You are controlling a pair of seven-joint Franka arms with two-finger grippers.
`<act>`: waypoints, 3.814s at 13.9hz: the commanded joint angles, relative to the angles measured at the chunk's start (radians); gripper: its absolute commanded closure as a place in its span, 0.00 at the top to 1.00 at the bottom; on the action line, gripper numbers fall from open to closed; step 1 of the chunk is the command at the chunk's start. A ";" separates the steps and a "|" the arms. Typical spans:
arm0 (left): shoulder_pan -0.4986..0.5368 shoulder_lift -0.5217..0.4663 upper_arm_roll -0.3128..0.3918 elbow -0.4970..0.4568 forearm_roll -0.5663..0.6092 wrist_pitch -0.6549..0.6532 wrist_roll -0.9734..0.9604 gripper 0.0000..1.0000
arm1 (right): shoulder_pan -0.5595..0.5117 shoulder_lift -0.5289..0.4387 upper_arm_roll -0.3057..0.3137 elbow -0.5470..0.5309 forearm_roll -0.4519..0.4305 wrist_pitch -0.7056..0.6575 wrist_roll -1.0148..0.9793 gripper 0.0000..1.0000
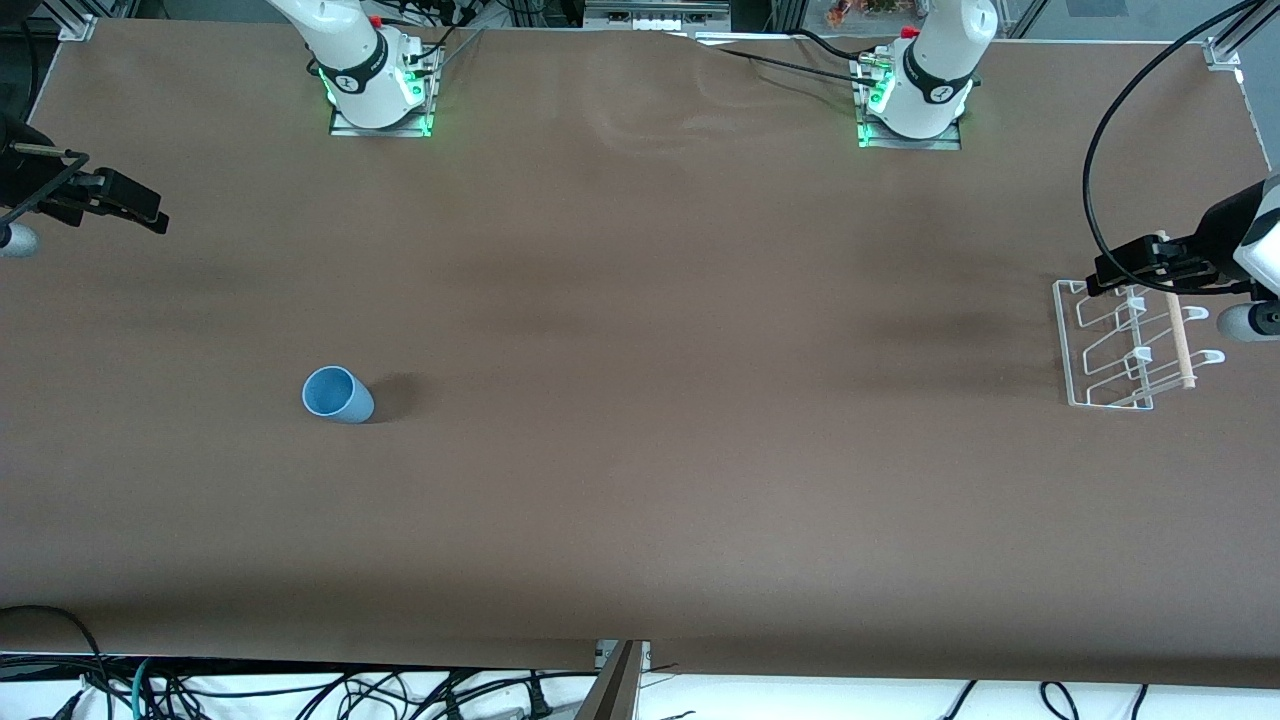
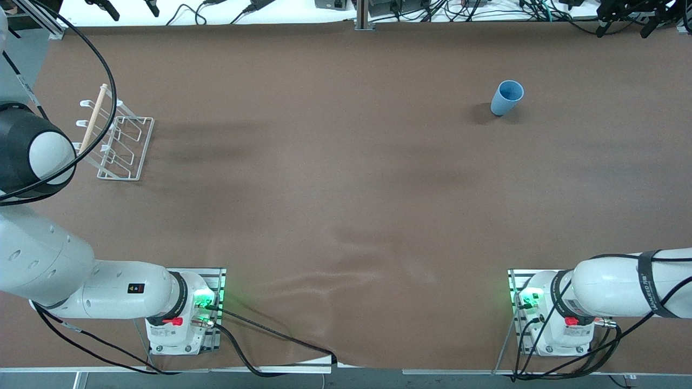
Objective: Transfer cup to left arm and place on rack
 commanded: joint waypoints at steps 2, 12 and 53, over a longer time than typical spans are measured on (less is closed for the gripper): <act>-0.005 0.004 0.001 0.014 0.018 -0.006 0.004 1.00 | 0.004 0.006 -0.005 0.022 0.014 -0.015 0.014 1.00; -0.005 0.004 0.001 0.014 0.016 -0.006 0.006 1.00 | 0.004 0.006 -0.005 0.022 0.014 -0.015 0.012 1.00; -0.007 0.019 -0.001 0.019 0.016 -0.023 0.006 1.00 | 0.075 0.351 -0.005 -0.217 0.002 0.647 0.094 1.00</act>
